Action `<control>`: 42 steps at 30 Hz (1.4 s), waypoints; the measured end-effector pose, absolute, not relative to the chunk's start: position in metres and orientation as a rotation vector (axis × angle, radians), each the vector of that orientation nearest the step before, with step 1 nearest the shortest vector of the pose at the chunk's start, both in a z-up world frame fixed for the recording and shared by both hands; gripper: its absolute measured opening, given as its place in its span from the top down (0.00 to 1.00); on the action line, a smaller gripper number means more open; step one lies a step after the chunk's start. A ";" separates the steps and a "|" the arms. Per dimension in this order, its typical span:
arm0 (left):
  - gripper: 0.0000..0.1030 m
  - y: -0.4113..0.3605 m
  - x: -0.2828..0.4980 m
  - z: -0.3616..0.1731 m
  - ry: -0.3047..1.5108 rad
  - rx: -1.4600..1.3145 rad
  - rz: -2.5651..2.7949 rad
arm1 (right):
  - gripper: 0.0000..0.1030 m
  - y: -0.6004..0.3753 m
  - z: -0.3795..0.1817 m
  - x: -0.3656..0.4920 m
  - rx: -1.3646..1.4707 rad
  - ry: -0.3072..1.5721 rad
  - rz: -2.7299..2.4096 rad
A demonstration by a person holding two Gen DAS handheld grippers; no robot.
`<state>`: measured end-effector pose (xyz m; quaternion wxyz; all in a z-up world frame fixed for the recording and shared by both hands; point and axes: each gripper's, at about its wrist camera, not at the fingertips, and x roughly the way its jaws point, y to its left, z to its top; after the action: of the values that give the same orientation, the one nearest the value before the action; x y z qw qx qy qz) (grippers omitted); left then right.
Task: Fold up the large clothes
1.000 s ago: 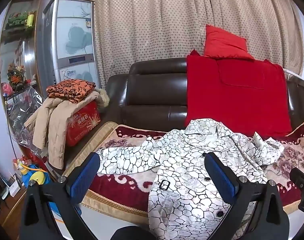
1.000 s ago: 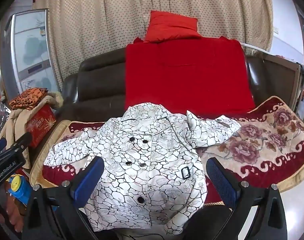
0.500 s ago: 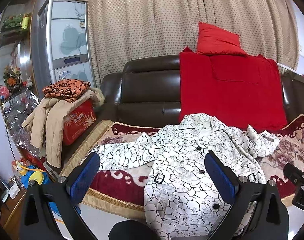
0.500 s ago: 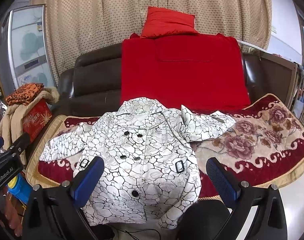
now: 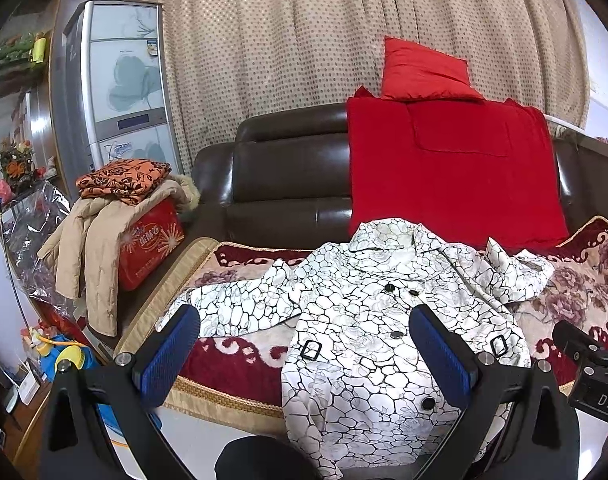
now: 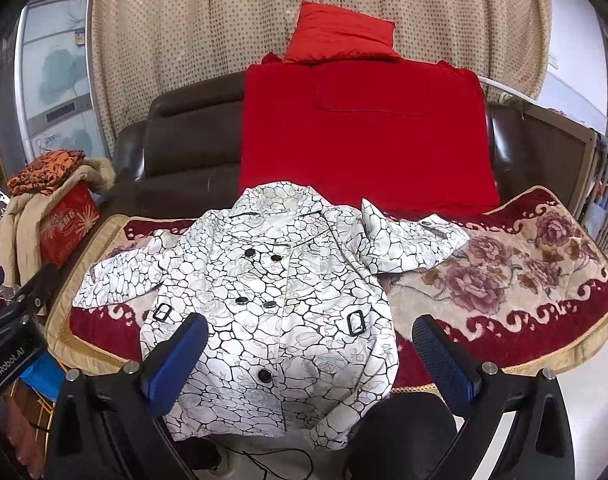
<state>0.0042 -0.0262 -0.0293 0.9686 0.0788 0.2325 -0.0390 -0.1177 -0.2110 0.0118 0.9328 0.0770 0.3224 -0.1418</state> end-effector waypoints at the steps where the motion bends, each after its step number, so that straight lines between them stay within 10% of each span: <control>1: 0.00 -0.027 0.005 -0.030 0.471 0.161 -0.080 | 0.00 -0.212 0.011 -0.117 0.155 0.662 -0.292; 42: 0.00 -0.064 0.110 -0.071 0.579 0.171 -0.101 | 0.00 -0.259 -0.025 -0.035 0.159 0.741 -0.338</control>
<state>0.1104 -0.0639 -0.0714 0.9536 0.0839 0.2849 -0.0497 -0.0354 -0.2593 -0.0252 0.9151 0.0771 0.3600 -0.1642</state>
